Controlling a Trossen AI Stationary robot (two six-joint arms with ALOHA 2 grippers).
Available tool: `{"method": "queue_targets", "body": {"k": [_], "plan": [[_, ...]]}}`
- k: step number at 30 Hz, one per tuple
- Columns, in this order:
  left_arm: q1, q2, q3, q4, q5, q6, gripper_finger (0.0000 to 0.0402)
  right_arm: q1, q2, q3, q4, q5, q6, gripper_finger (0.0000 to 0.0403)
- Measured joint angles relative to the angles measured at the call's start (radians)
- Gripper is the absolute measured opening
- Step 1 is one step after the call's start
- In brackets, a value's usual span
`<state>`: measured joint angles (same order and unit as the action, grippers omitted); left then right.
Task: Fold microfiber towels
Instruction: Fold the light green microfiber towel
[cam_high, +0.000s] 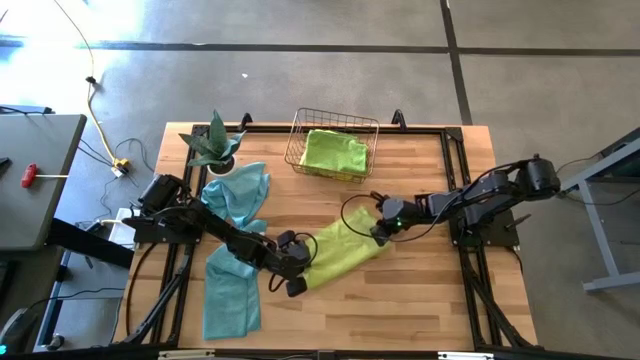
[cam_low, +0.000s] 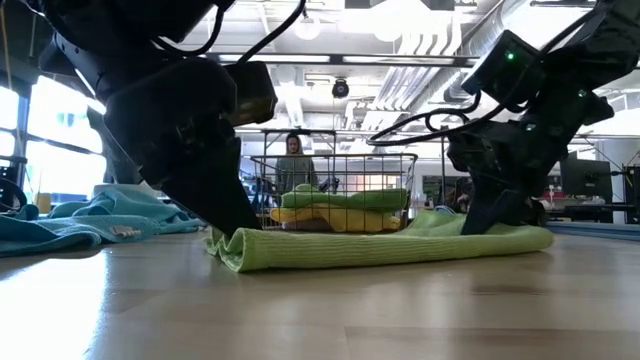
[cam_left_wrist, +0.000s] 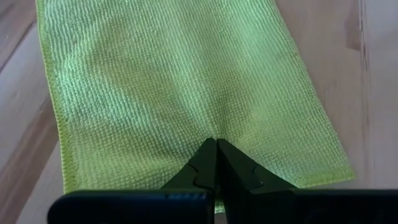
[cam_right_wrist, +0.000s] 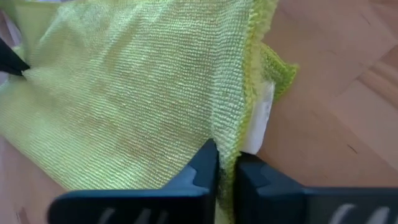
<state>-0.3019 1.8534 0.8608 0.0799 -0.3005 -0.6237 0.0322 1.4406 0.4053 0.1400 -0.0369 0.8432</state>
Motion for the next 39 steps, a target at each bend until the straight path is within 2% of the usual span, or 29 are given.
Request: {"method": "queue_targets", "body": {"k": [9,14,16,19,23,25,28,32,35,39], "plan": [[-0.020,0.000,0.001,0.007,0.002,-0.101,0.0001,0.000,-0.020,0.013,-0.115,-0.011,-0.014,0.0003],[-0.035,-0.002,0.004,0.084,-0.021,-0.107,0.0001,-0.007,-0.062,0.112,-0.442,-0.005,-0.079,0.0002],[-0.036,-0.003,0.005,0.093,-0.024,-0.107,0.0001,-0.008,-0.069,0.185,-0.591,0.026,-0.109,0.0001],[-0.044,-0.001,-0.002,0.082,0.026,-0.107,0.0000,-0.010,-0.062,0.285,-0.860,0.106,-0.143,0.0001],[-0.048,-0.003,0.001,0.097,0.020,-0.105,0.0000,-0.001,-0.060,0.425,-1.058,0.209,-0.144,0.0001],[-0.046,-0.002,0.000,0.098,0.009,-0.102,0.0000,-0.003,-0.057,0.456,-1.138,0.226,-0.133,0.0000],[-0.058,-0.002,0.001,0.104,0.014,-0.106,0.0000,-0.003,-0.061,0.506,-1.135,0.235,-0.106,0.0000],[-0.071,-0.002,0.001,0.108,0.006,-0.106,0.0000,0.020,-0.058,0.513,-1.088,0.181,-0.049,0.0000],[-0.080,-0.003,0.001,0.108,0.002,-0.106,0.0000,0.061,-0.052,0.509,-1.056,0.134,0.002,0.0000],[-0.091,-0.003,0.001,0.111,-0.003,-0.106,0.0000,0.135,-0.022,0.509,-0.988,0.132,0.088,0.0000]]}}
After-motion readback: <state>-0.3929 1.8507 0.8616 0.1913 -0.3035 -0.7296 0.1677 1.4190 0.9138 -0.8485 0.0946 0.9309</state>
